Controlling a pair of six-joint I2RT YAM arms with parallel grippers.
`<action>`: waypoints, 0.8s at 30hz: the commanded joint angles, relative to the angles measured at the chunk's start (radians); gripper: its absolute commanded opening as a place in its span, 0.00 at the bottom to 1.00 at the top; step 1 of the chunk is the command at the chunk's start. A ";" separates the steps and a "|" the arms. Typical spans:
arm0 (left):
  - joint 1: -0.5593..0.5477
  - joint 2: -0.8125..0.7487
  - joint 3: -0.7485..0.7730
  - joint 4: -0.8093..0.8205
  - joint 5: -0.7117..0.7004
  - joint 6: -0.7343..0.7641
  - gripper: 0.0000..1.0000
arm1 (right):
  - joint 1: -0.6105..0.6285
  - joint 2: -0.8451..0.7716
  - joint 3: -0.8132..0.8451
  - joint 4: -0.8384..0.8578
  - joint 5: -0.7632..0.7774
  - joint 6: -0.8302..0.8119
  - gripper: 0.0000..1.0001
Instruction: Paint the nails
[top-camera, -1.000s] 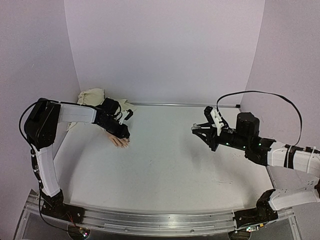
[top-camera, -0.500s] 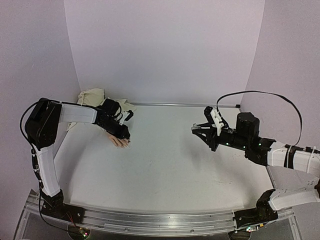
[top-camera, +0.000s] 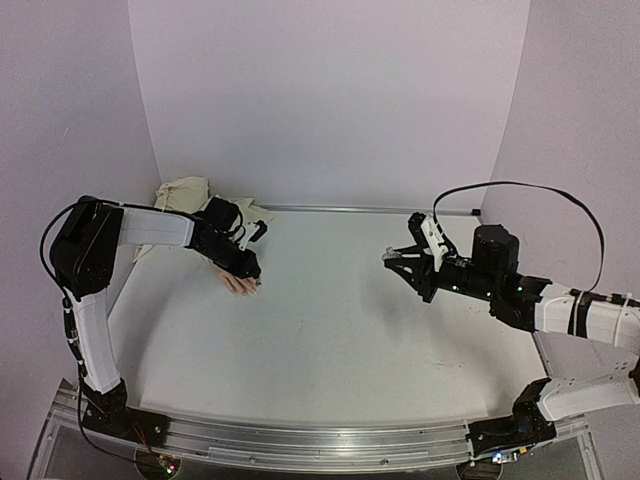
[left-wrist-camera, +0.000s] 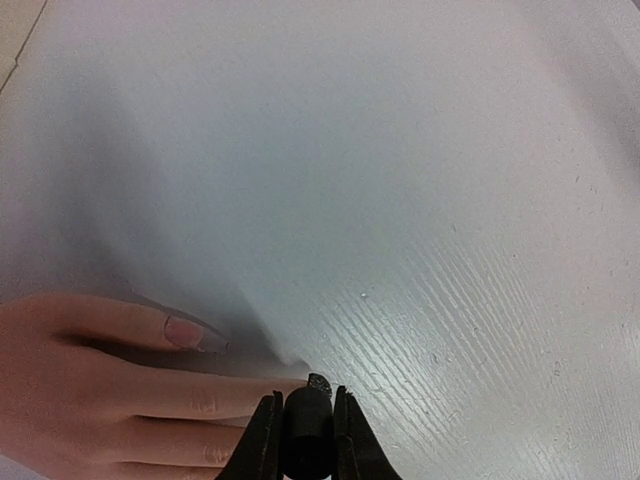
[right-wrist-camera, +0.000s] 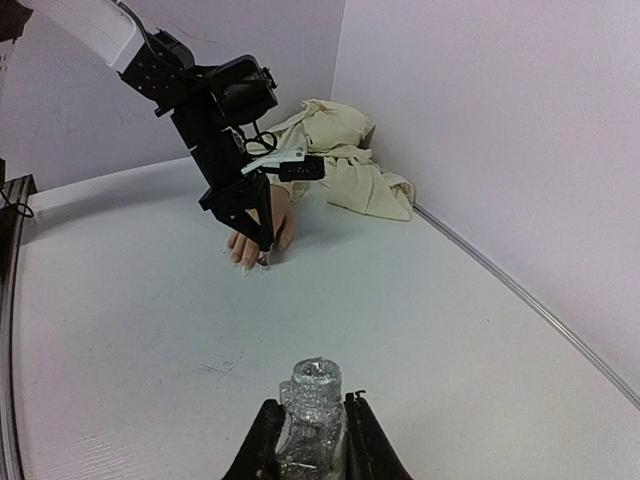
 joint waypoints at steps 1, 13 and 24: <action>0.003 -0.011 0.021 0.032 0.027 -0.005 0.00 | -0.003 -0.011 0.011 0.070 -0.013 0.014 0.00; 0.002 -0.009 0.012 0.034 0.032 -0.011 0.00 | -0.003 -0.015 0.011 0.069 -0.016 0.015 0.00; -0.005 -0.016 0.000 0.036 0.034 -0.015 0.00 | -0.003 -0.016 0.013 0.069 -0.019 0.018 0.00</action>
